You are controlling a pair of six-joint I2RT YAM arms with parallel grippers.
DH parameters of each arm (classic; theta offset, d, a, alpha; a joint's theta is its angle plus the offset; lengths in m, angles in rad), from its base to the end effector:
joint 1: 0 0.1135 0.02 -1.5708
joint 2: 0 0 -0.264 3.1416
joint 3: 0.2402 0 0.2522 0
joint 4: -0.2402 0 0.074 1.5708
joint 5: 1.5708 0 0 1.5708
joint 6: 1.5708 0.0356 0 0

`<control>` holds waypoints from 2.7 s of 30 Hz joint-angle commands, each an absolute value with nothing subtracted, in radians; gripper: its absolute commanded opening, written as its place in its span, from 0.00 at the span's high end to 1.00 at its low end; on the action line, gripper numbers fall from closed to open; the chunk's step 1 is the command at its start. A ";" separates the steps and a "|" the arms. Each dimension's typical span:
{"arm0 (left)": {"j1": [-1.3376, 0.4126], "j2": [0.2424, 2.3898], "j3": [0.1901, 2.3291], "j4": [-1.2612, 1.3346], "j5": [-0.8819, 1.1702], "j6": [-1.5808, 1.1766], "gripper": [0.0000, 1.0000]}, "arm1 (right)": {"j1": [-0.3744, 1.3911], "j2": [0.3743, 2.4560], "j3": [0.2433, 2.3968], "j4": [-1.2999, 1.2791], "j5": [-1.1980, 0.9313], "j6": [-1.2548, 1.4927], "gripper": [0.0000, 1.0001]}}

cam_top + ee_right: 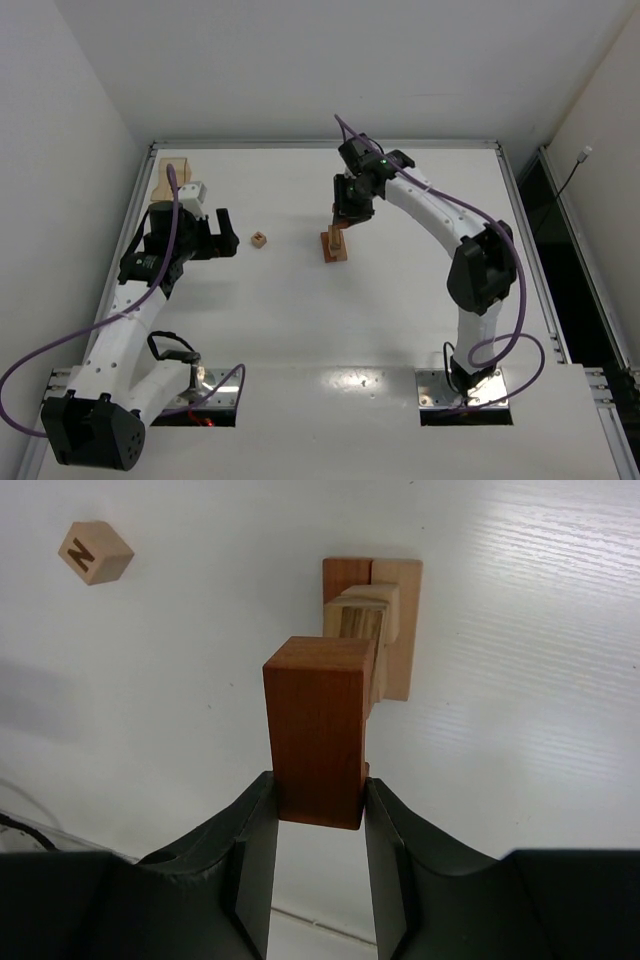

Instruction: Build the wood block tower

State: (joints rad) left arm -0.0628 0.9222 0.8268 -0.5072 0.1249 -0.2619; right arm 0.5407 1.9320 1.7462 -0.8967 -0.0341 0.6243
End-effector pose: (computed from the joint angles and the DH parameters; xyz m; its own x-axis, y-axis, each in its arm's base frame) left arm 0.1995 -0.0170 0.2983 -0.5890 -0.2204 -0.7775 0.0126 0.9595 -0.2815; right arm 0.3565 0.2154 0.2774 -0.9230 0.1272 -0.3630 0.0141 0.9543 0.2986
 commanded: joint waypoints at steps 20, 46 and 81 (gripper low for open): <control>-0.055 0.940 0.850 -0.480 0.089 -0.261 0.00 | 0.627 1.962 1.749 -0.925 0.120 0.750 1.00; -0.055 0.969 0.850 -0.480 0.089 -0.261 0.00 | 0.627 2.042 1.793 -0.897 0.084 0.769 1.00; -0.055 0.997 0.859 -0.471 0.098 -0.261 0.00 | 0.600 2.069 1.787 -0.879 0.054 0.759 1.00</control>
